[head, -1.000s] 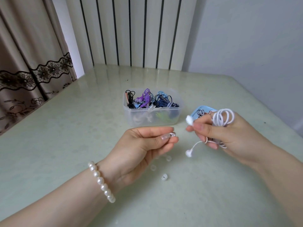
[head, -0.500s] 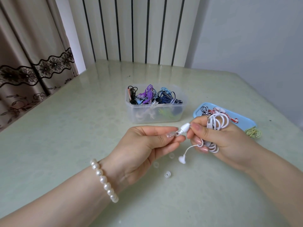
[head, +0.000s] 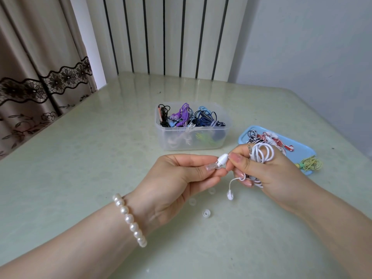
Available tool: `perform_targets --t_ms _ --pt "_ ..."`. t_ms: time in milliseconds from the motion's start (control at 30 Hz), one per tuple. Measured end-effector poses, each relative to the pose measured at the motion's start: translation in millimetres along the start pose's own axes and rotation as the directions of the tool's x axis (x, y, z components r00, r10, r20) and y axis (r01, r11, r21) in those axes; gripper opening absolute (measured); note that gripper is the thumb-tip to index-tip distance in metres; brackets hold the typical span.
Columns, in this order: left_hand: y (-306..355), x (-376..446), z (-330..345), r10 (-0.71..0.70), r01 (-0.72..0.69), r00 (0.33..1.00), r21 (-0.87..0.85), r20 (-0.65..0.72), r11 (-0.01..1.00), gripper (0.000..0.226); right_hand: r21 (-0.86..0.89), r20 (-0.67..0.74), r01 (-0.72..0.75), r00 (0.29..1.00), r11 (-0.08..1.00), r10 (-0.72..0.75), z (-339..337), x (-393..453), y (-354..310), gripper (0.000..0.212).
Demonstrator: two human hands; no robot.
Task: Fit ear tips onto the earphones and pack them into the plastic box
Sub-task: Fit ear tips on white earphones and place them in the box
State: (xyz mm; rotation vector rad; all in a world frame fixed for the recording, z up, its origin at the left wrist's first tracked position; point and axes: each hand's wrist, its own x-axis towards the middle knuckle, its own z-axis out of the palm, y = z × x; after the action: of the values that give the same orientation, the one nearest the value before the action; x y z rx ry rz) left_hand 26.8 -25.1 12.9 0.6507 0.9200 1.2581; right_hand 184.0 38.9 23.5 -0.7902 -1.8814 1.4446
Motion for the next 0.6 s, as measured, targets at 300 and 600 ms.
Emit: perform_targets --t_ms 300,600 --pt "-0.9 3.0 -1.4 -0.059 0.055 0.996 -0.066 -0.066 0.996 0.032 -0.132 -0.075 0.063 0.994 0.989 -0.073 1.5 0.9 3.4 0.020" --pt "-2.5 5.0 -3.2 -0.089 0.086 0.989 -0.035 -0.116 0.996 0.026 -0.242 -0.034 0.176 0.981 0.954 -0.190 5.2 1.6 7.3 0.017"
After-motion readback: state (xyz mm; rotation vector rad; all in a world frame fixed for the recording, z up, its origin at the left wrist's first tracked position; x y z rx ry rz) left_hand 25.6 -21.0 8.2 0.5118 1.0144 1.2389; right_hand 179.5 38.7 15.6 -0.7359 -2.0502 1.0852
